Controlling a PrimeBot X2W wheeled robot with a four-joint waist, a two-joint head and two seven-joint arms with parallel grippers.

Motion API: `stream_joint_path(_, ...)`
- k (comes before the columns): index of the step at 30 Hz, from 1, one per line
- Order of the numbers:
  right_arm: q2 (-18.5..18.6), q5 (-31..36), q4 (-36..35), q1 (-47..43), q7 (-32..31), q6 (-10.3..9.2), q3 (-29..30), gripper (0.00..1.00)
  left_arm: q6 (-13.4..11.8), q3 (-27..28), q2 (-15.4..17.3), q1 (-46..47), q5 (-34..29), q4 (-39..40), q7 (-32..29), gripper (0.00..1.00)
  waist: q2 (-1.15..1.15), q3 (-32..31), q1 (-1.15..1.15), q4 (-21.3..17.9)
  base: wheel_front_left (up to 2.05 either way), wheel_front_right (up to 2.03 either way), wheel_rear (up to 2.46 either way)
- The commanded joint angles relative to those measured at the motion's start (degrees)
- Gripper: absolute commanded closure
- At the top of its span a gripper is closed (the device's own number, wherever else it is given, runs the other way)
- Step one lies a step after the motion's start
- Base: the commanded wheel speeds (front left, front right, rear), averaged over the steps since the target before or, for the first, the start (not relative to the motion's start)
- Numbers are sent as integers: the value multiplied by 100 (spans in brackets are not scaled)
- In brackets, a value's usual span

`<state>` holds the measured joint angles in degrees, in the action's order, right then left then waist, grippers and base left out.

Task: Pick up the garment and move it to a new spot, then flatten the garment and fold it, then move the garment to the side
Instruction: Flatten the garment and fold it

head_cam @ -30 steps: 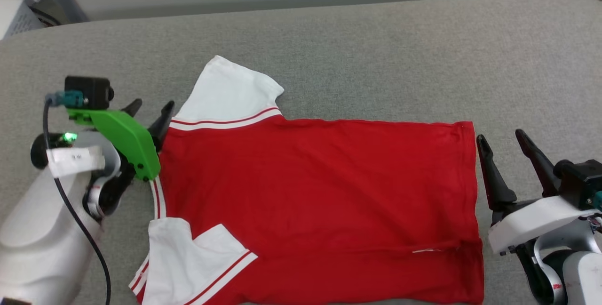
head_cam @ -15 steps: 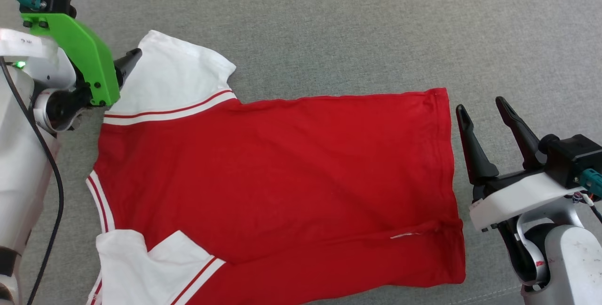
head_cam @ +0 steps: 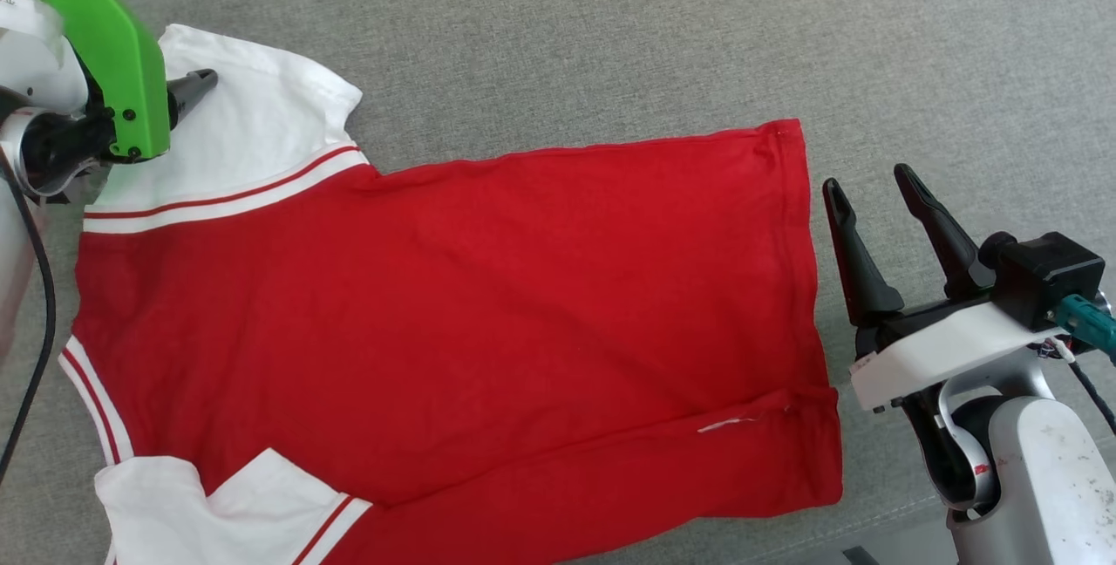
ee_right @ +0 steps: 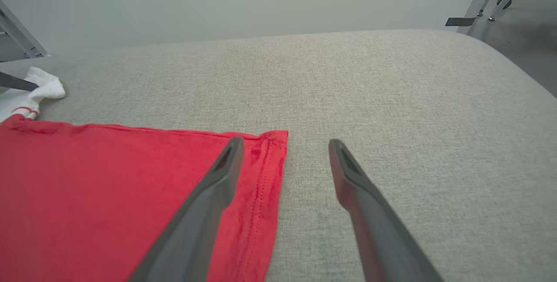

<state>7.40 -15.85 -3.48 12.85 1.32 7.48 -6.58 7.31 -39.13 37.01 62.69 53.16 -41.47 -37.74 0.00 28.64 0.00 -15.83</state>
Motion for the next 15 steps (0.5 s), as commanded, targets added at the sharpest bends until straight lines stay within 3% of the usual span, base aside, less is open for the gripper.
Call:
stream_joint_path(1, -1, -38, 33, 109, 43, 1, -2, 0, 17, -191, -80, -153, 92, -101, -151, 0, 0, 71, 0, -67, 0, 0, 0)
stream_joint_path(3, 14, -69, 64, 128, 40, 1, 15, 0, 17, -276, -127, -174, 170, -165, -229, 0, 0, 85, 0, -76, 0, 0, 0)
stream_joint_path(5, 21, -105, 76, 145, 31, 1, 34, 0, 17, -322, -196, -178, 227, -260, -278, 53, 0, 98, 0, -83, 0, 0, 0)
stream_joint_path(6, 30, -121, 91, 155, 15, 1, 57, 0, 17, -345, -241, -158, 212, -337, -217, 100, 0, 107, 0, -90, 0, 0, 0)
stream_joint_path(15, 140, -558, 257, 212, -311, 1, 178, 0, 16, -396, -483, 7, 166, -866, 91, 100, 0, -21, 0, -61, 0, 0, 0)
